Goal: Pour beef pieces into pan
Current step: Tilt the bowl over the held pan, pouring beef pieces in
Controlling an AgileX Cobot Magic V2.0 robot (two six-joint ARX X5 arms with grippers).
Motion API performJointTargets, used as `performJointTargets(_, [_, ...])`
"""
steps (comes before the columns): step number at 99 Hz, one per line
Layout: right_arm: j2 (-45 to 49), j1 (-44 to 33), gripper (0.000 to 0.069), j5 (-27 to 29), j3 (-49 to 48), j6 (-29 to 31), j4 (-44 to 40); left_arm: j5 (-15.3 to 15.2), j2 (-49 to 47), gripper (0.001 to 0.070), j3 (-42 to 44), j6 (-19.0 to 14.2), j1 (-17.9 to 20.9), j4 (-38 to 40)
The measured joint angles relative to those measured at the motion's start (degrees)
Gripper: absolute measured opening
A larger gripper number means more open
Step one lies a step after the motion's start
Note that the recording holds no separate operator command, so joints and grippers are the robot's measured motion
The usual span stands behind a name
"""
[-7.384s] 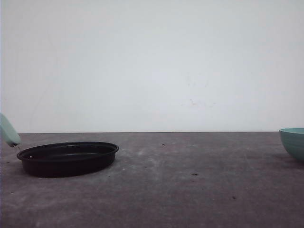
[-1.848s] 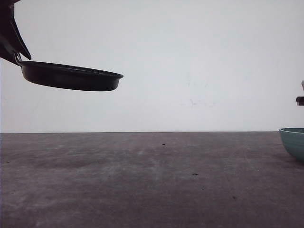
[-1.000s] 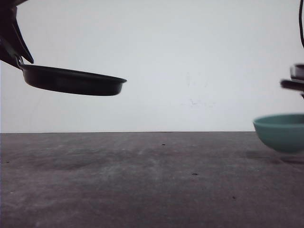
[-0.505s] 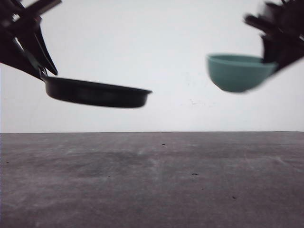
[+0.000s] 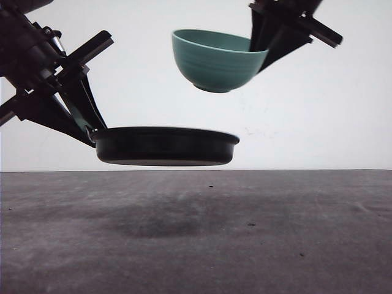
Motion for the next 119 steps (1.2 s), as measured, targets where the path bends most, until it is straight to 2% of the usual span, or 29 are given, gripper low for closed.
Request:
performJointTargets(22, [0.02,6.8,0.0014,11.65,0.0,-0.79,6.67,1.07,0.33,0.0055,0.0,-1.31,-0.24,0.33])
performJointTargets(52, [0.79,16.0,0.0014,31.08,0.02,-9.49,9.9,1.2,0.33,0.0055,0.0,-1.6,-0.26,0.37])
performJointTargets(73, [1.44,18.1,0.0014,34.18,-2.62,-11.65,12.61,1.36,0.33,0.0055,0.0,-1.6,-0.26,0.39])
performJointTargets(87, [1.44,19.67,0.0014,40.5,-6.47,-11.91,15.06,1.66,0.33,0.0055,0.0,-1.62,-0.26,0.44])
performJointTargets(107, [1.46,22.84,0.0014,47.5,-10.56,-12.24,25.4,2.36,0.33,0.0055,0.0,-1.86,-0.26,1.53])
performJointTargets(119, [1.46,24.48,0.0014,49.86,-13.44,-13.7,32.11,2.54,0.33,0.0055,0.0,-2.08,-0.26,1.42])
